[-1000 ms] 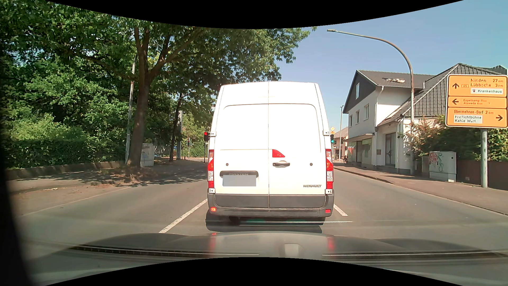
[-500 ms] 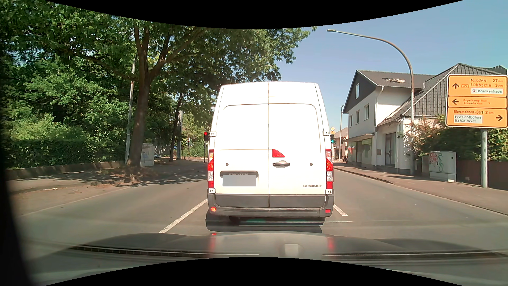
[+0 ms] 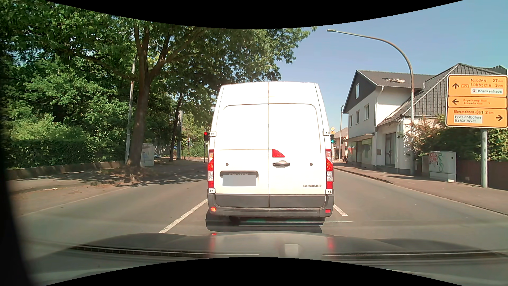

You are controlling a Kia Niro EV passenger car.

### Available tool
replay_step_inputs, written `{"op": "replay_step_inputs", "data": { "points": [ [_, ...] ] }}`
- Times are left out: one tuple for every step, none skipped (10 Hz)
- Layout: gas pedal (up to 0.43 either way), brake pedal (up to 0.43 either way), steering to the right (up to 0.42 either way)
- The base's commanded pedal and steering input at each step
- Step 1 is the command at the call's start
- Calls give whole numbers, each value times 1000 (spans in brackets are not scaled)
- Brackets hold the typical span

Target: Follow the waypoints while adhering to traffic rules and regulations

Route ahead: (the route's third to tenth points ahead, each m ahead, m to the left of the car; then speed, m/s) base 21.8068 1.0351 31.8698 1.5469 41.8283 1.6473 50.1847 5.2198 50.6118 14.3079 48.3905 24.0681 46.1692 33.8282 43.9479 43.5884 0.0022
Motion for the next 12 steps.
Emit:
{"op": "replay_step_inputs", "data": {
  "points": [
    [0, 6, 1],
    [0, 6, 0],
    [0, 6, 0],
    [0, 6, 0],
    [0, 6, 1],
    [0, 6, 1],
    [0, 6, 0],
    [0, 6, 1],
    [0, 6, 1],
    [0, 6, 0],
    [0, 6, 1],
    [0, 6, 1]
  ]
}}
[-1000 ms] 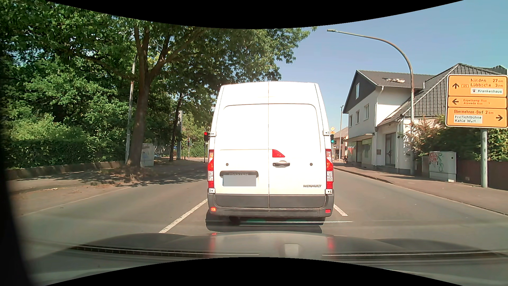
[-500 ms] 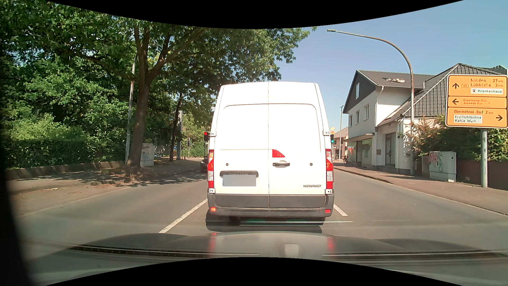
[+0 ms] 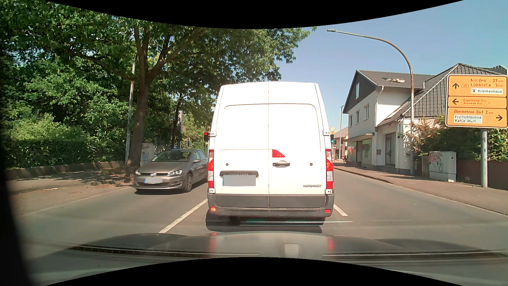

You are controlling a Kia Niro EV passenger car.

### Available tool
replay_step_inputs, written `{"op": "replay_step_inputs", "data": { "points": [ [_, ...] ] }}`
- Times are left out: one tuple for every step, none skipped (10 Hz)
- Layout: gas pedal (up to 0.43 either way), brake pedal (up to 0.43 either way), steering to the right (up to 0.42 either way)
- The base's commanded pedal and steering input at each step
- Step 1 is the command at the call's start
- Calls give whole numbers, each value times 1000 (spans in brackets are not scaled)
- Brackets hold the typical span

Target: Follow the waypoints while adhering to traffic rules and regulations

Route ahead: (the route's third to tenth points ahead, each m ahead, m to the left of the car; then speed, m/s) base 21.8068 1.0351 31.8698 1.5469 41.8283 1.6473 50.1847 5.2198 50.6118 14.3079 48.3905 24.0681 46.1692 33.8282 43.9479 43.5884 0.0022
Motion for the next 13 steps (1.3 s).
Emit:
{"op": "replay_step_inputs", "data": {
  "points": [
    [0, 6, 1],
    [0, 6, 1],
    [0, 6, 0],
    [0, 6, 0],
    [0, 6, 0],
    [0, 6, 1],
    [0, 6, 1],
    [0, 6, 1],
    [0, 6, 1],
    [0, 6, 1],
    [0, 6, 0],
    [0, 6, 1],
    [0, 6, 1]
  ]
}}
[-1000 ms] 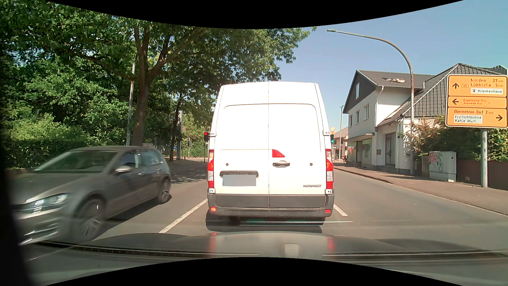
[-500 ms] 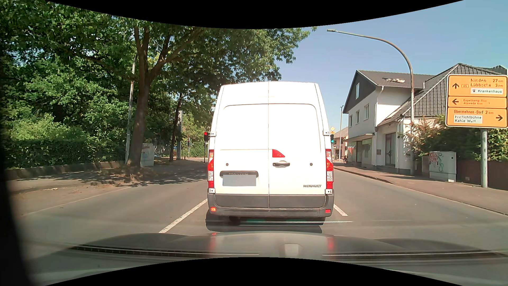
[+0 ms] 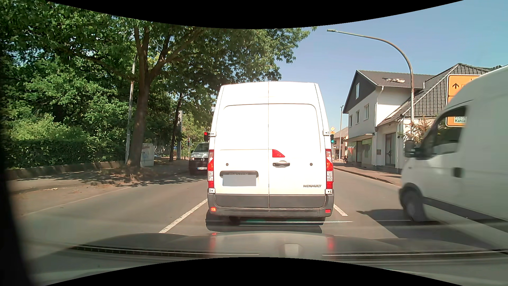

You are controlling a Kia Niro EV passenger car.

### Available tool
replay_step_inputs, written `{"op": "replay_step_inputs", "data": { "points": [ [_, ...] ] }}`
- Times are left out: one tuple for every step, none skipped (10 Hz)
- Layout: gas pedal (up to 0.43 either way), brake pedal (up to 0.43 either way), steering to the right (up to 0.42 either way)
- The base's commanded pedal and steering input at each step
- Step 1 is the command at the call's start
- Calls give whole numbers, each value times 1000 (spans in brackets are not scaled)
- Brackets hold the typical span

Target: Follow the waypoints while adhering to traffic rules and regulations

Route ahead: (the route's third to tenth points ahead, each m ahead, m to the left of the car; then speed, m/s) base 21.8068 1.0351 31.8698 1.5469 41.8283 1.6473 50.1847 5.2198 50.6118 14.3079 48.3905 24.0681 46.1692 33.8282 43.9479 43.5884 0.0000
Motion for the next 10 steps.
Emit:
{"op": "replay_step_inputs", "data": {
  "points": [
    [0, 6, 1],
    [0, 6, 1],
    [0, 6, 0],
    [0, 6, 0],
    [0, 6, 1],
    [0, 6, 0],
    [0, 6, 1],
    [0, 6, 1],
    [0, 6, 1],
    [0, 6, 1]
  ]
}}
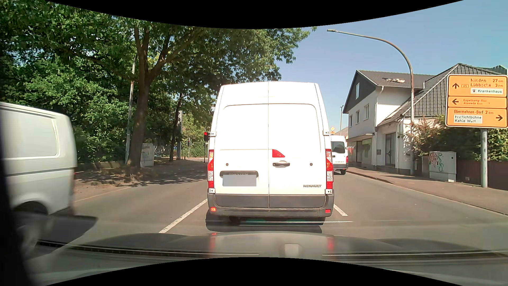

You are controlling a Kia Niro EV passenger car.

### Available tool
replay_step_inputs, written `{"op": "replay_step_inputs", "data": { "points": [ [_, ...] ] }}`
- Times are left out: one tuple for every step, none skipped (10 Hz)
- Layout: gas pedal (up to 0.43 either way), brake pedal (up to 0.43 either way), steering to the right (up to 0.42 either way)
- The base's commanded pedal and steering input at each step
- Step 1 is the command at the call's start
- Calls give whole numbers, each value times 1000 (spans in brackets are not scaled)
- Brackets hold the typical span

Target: Follow the waypoints while adhering to traffic rules and regulations

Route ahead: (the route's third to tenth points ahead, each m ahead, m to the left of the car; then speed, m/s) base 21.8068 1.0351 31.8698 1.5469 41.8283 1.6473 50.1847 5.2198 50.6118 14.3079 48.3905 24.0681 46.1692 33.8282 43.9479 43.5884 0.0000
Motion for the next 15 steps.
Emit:
{"op": "replay_step_inputs", "data": {
  "points": [
    [0, 6, 1],
    [0, 6, 1],
    [0, 6, 1],
    [0, 6, 1],
    [0, 6, 1],
    [0, 6, 1],
    [0, 6, 0],
    [0, 6, 0],
    [0, 6, 0],
    [0, 6, 1],
    [0, 6, 1],
    [0, 6, 1],
    [0, 6, 1],
    [0, 6, 1],
    [0, 6, 1]
  ]
}}
